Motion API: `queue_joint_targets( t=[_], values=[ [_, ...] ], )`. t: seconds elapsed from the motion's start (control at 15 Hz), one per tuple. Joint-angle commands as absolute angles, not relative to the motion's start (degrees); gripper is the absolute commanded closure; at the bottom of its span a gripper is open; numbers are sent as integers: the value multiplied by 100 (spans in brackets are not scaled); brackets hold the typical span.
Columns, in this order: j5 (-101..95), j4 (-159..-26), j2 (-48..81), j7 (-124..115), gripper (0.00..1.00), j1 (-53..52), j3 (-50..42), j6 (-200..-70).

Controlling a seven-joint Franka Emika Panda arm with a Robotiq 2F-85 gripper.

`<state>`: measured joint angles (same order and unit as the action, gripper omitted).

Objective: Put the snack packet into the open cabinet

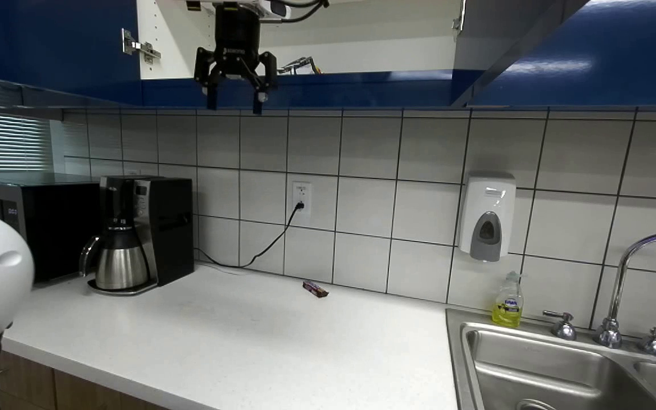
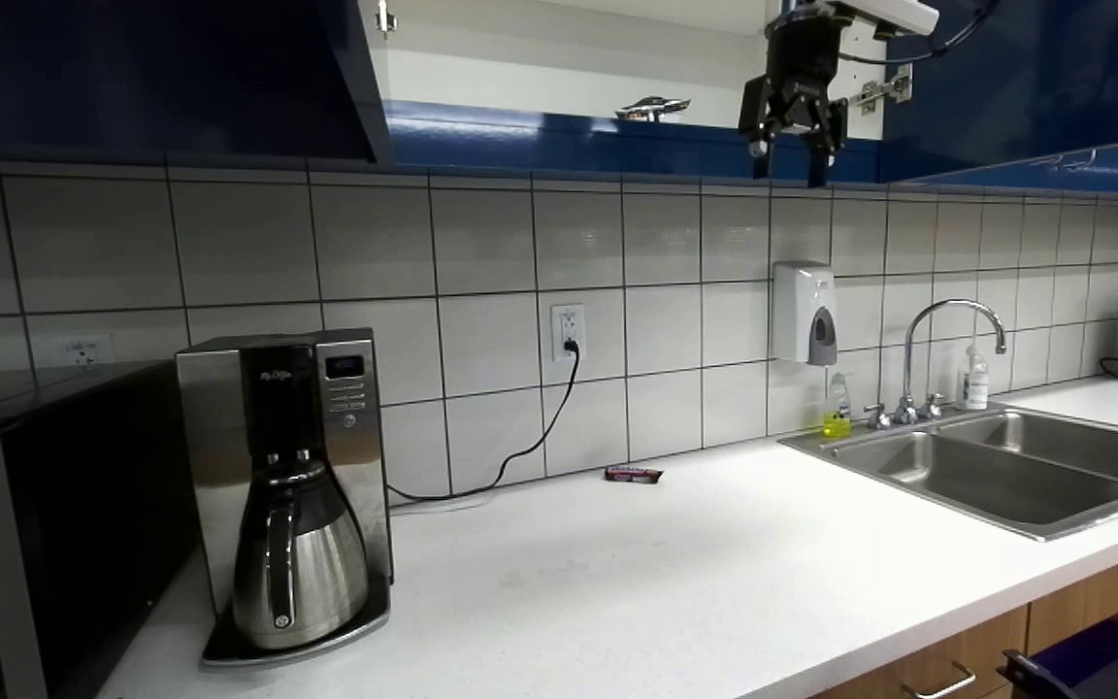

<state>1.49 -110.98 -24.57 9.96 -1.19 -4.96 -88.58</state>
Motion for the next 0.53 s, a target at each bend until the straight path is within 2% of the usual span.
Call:
queue_joint_targets(
  t=[0.0,0.47],
  values=[
    [-79,-11826,-2857,1418,0,-54,-520,-8846],
    [-66,-12807,-2911,1781,0,-146,-532,-9698]
  ],
)
